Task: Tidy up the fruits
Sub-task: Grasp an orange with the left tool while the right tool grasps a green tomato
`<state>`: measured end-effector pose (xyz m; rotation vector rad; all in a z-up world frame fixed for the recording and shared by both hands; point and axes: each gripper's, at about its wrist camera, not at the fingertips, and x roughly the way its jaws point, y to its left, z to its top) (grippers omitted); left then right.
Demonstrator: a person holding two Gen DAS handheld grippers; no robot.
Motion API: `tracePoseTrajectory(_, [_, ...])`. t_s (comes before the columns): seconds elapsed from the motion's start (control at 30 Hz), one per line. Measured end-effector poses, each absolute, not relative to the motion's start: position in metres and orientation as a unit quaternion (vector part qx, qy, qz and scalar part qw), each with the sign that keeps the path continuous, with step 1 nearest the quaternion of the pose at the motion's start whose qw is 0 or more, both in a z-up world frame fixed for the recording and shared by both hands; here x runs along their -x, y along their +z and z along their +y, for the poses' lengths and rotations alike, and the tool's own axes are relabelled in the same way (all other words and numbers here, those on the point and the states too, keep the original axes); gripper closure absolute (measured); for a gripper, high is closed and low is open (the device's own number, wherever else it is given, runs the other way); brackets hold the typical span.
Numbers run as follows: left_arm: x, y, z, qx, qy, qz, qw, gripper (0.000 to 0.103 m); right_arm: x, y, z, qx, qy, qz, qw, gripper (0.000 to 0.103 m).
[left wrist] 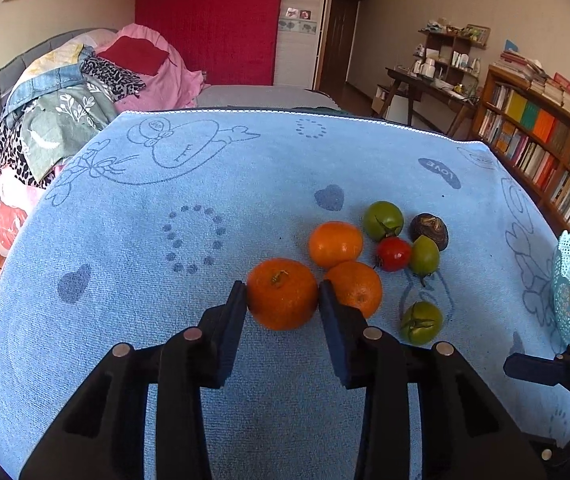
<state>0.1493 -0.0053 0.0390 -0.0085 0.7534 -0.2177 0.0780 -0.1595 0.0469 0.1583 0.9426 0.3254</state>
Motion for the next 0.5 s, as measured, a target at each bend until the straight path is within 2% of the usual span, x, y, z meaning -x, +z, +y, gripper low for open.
tracePoseTrajectory(0.1, [-0.146, 0.042, -0.004, 0.003, -0.100, 0.362, 0.927, 0.065, -0.091, 0.047, -0.154, -0.070, 0.154, 0.448, 0.878, 0.031])
tracePoseTrajectory(0.3, [-0.142, 0.049, 0.000, 0.008, -0.091, 0.352, 0.932, 0.065, -0.114, 0.043, -0.143, -0.052, 0.143, 0.434, 0.888, 0.054])
tracePoseTrajectory(0.4, [-0.143, 0.050, 0.001, 0.010, -0.089, 0.352, 0.932, 0.065, -0.123, 0.039, -0.138, -0.044, 0.135, 0.429, 0.892, 0.061])
tracePoseTrajectory(0.5, [-0.143, 0.049, 0.002, 0.009, -0.085, 0.354, 0.931, 0.065, -0.128, 0.036, -0.133, -0.033, 0.129, 0.423, 0.896, 0.064])
